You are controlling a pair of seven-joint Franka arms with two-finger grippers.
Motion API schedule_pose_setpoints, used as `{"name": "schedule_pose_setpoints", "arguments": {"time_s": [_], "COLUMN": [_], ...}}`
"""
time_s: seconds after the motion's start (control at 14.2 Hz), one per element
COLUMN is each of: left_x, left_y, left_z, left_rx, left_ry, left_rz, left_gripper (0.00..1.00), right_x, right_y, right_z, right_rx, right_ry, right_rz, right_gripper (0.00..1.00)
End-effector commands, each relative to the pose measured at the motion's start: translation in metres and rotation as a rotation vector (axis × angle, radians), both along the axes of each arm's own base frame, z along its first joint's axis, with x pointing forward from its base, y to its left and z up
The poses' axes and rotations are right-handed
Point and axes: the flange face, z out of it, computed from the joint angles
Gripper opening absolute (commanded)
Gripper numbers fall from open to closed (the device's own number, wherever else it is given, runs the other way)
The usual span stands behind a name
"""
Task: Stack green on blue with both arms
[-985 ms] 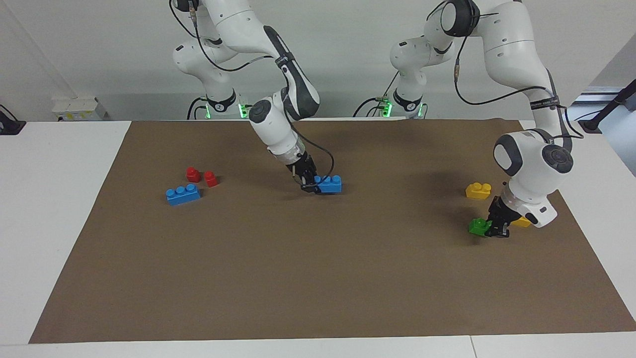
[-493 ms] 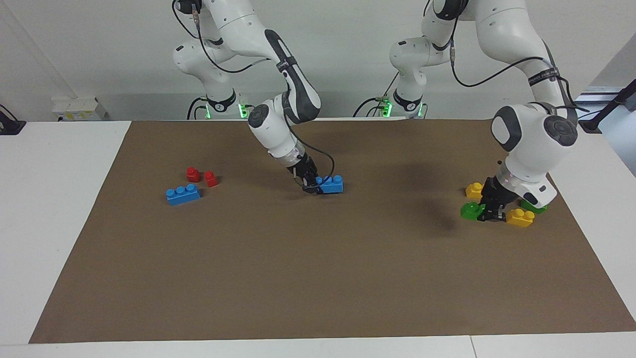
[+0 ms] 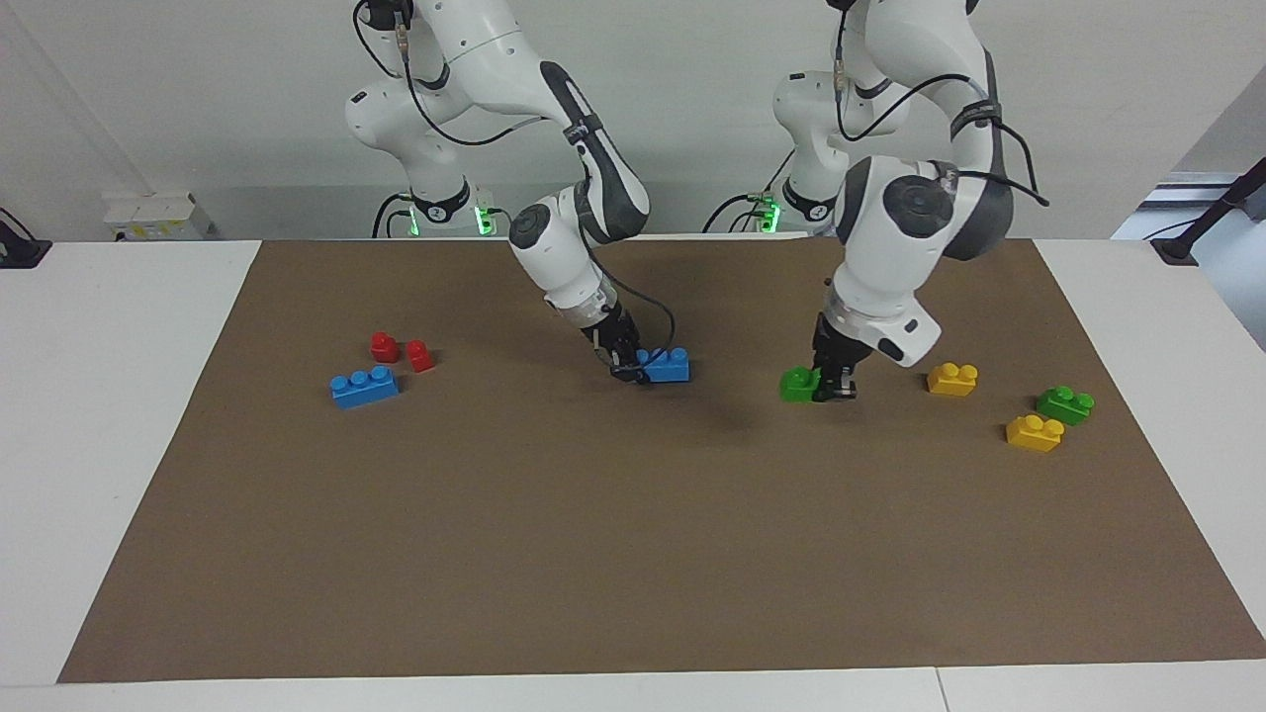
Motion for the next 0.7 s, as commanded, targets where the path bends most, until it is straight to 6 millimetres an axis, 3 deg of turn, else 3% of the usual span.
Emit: {"name": "schedule_pose_setpoints", "arguments": {"time_s": [0.0,0.35,0.63], "left_x": [-0.04,-0.105,-0.128], "left_y": [-0.032,-0.098,-0.116], "left_z": [-0.008,-0.032,-0.037], "left_rx": [0.008,0.016,0.024], "left_ry": [-0.013,-0.123,-0.128], "left_rz": [0.044,0.191,0.225], "left_gripper": [0.0,0.0,0.0], "right_x": [-0.002,-0.013,-0.017], "right_y": [-0.004,0.003,0.001], "right_z": [-0.001,-0.007,-0.012], "right_rx": [0.006,-0.006,-0.019], "right_ry": [0.003,0.019,0.027], "right_rz": [-0.043,-0.035,-0.028], "right_gripper": [0.0,0.0,0.0]}}
